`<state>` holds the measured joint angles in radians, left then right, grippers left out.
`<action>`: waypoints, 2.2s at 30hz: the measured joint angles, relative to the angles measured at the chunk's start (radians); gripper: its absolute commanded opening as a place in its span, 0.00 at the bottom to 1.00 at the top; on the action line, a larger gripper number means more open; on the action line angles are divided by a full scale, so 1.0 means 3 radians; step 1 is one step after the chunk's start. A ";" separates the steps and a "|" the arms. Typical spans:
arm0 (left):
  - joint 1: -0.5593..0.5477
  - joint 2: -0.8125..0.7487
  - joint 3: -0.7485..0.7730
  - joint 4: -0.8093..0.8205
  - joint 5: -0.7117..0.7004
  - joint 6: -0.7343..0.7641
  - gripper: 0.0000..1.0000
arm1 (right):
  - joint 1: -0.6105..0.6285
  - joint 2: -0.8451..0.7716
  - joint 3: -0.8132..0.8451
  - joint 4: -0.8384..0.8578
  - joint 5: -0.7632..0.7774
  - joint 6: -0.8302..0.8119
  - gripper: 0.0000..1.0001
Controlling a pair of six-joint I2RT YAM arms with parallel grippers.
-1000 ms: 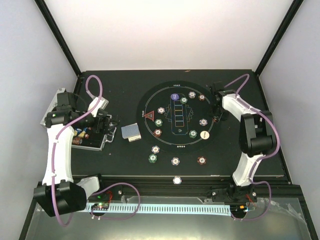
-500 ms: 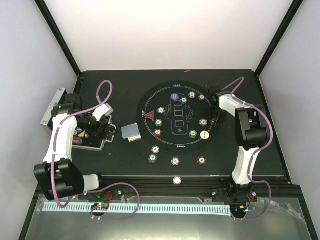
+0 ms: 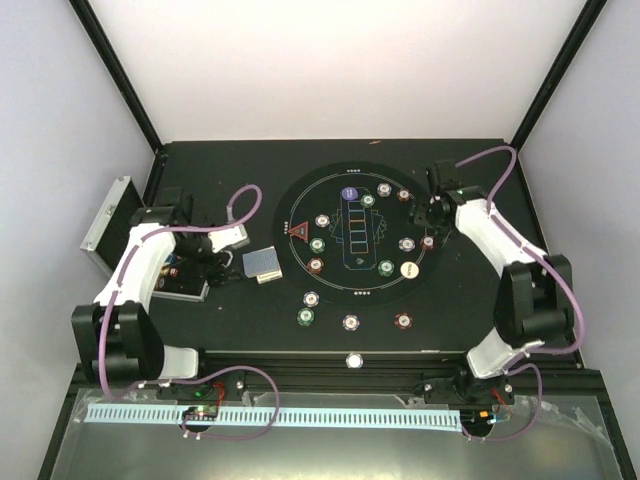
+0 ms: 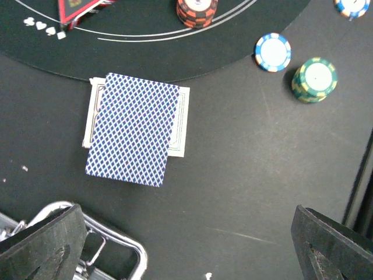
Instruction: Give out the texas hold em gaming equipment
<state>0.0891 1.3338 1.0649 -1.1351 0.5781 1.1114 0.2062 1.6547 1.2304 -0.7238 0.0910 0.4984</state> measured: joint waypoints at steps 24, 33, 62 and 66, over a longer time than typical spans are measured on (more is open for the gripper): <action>-0.0855 0.0994 -0.0013 0.1123 -0.1273 0.0058 0.99 | 0.0997 -0.1143 -0.0938 0.0100 -0.0193 0.0191 0.86; -0.0891 0.0994 -0.0159 0.1254 -0.1414 0.0056 0.99 | 0.1022 -0.1143 -0.0938 0.0100 -0.0223 0.0205 0.86; -0.0938 0.1105 -0.0291 0.1493 -0.1544 0.0023 0.99 | 0.1030 -0.1200 -0.0985 0.0099 -0.0237 0.0228 0.82; -0.0938 0.1125 -0.0291 0.1495 -0.1539 0.0022 0.99 | 0.1030 -0.1200 -0.0988 0.0098 -0.0240 0.0228 0.81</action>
<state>-0.1925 1.6714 0.9775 -0.6865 0.1165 1.1179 0.5152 1.2945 0.9340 -0.6945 0.0189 0.5667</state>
